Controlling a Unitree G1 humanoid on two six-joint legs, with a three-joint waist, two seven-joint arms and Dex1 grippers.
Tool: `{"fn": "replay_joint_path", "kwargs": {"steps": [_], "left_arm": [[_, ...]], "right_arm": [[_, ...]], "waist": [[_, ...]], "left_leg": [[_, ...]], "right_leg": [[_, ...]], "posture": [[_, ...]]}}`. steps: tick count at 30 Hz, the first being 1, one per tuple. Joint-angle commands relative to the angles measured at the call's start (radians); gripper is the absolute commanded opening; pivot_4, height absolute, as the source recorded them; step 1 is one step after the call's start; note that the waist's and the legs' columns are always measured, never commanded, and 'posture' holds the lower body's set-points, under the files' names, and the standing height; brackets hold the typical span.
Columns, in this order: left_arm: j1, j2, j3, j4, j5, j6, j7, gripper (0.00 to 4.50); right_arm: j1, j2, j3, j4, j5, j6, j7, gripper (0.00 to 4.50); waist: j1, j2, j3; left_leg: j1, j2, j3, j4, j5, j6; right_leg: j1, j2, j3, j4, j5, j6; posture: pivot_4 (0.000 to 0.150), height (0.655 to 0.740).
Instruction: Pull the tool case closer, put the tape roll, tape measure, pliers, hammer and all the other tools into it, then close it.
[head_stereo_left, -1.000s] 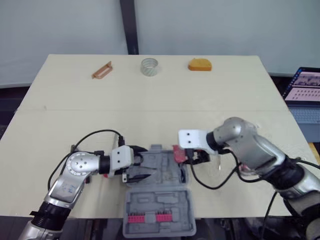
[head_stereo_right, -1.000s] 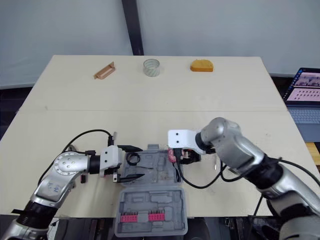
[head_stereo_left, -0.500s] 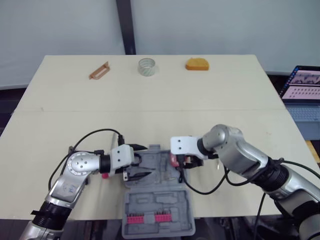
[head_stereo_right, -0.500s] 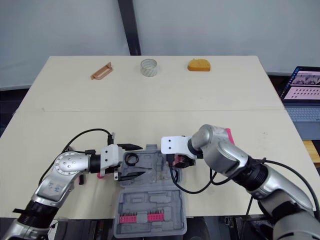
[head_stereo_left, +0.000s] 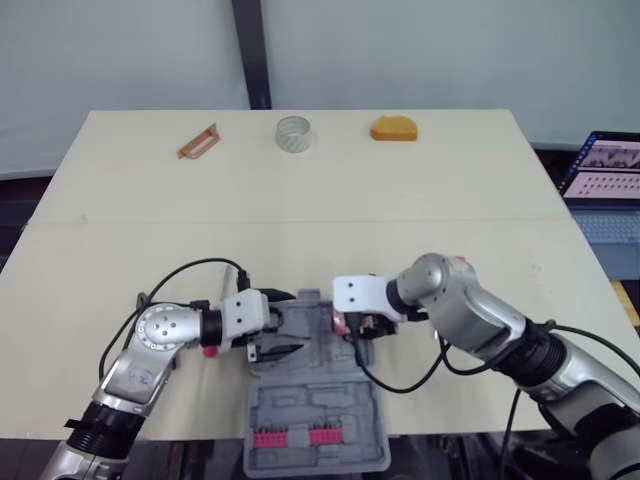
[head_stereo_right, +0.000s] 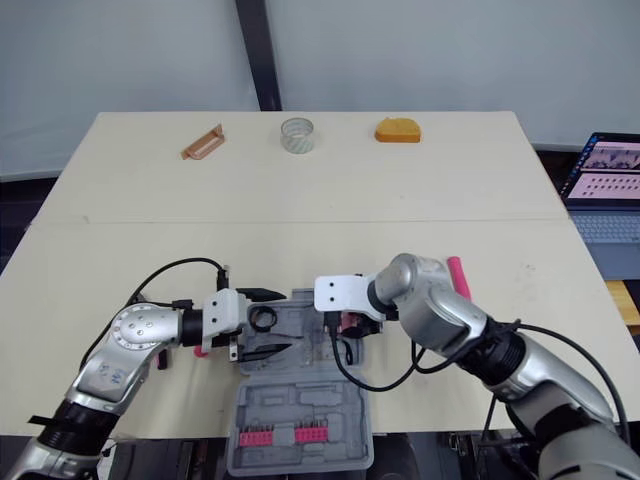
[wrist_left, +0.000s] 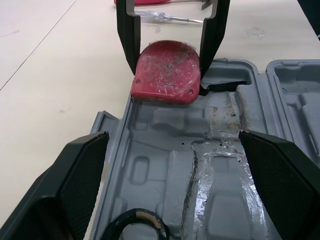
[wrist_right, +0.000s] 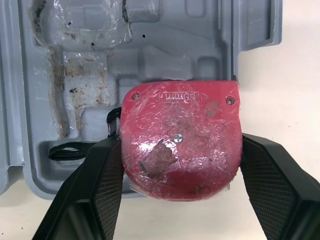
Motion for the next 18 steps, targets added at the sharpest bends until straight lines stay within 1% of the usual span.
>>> {"fn": "replay_joint_path", "kwargs": {"steps": [1,18], "left_arm": [[-0.004,-0.004,0.004,-0.018,0.0,-0.016,0.006,4.5],[-0.002,0.002,0.004,-0.02,-0.001,-0.015,0.003,4.5]], "right_arm": [[0.006,0.006,0.011,-0.011,-0.013,-0.022,-0.005,2.93],[0.014,0.029,0.006,0.014,-0.036,-0.049,-0.008,2.93]], "waist": [[0.0,0.0,0.0],[-0.001,0.0,0.0]], "left_leg": [[0.0,0.0,0.0,0.0,0.0,0.0],[0.0,0.0,0.0,0.0,0.0,0.0]], "right_leg": [[0.0,0.0,0.0,0.0,0.0,0.0],[0.0,0.0,0.0,0.0,0.0,0.0]], "posture": [[0.15,0.74],[0.15,0.74]]}}
